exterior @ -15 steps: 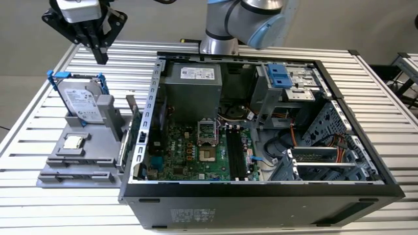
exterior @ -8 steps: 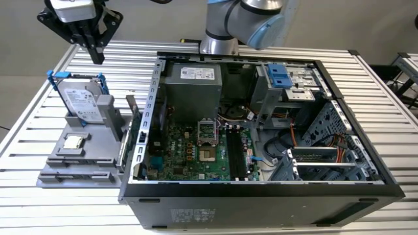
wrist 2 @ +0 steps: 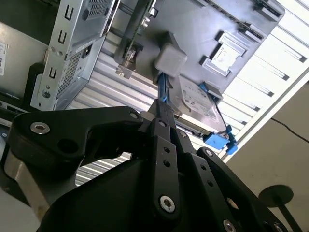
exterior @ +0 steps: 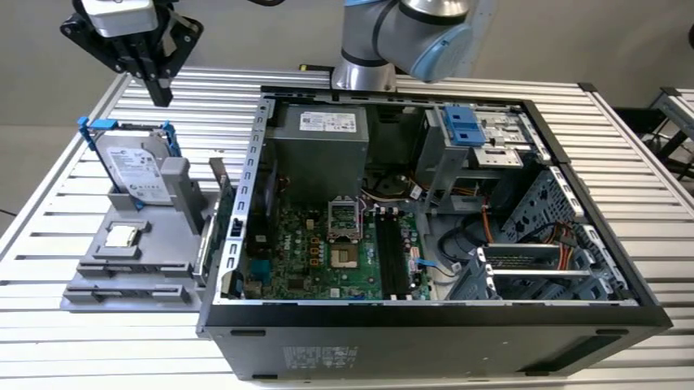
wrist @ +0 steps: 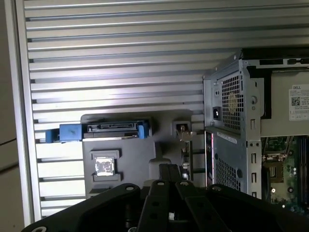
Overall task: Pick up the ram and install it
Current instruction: 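Reach for the ram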
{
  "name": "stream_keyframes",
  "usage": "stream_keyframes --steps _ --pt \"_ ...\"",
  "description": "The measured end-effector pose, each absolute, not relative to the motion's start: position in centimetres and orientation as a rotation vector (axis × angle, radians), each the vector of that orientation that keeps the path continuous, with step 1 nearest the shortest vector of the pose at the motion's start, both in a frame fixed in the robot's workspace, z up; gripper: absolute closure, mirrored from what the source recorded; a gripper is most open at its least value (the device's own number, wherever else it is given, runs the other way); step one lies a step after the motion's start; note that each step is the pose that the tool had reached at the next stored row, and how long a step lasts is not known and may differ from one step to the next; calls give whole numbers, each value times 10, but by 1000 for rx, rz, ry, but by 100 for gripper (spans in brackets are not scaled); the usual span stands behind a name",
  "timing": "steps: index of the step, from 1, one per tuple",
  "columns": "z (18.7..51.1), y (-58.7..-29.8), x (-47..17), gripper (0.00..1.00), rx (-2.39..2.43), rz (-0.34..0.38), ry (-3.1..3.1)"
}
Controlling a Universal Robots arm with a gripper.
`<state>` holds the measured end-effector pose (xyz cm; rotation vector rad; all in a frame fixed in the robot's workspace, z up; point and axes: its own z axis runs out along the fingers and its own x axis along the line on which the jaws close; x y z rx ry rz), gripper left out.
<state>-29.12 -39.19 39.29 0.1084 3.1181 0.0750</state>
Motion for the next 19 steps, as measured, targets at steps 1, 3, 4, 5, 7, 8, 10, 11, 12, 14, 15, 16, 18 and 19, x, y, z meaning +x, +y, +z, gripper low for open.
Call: stream_keyframes --steps 1,3,4,5,7,8,10,11,12,14,15,16,18,19 --pt "393 -392 -291 100 108 75 3118" --pt "393 -392 -292 100 109 75 3118" --pt "393 -392 -293 100 109 75 3118" --pt "393 -392 -294 100 108 75 3118" --pt "393 -392 -296 100 109 75 3118" --pt "393 -392 -297 100 108 75 3118" --pt "393 -392 -300 100 108 75 3118" --pt "393 -392 -301 100 108 75 3118" --pt "393 -392 -303 100 108 75 3118" --pt "393 -392 -306 100 108 75 3118" --pt "393 -392 -307 100 109 75 3118" --pt "393 -392 -308 100 108 75 3118" --pt "393 -392 -311 100 108 75 3118" --pt "393 -392 -313 100 108 75 3118"
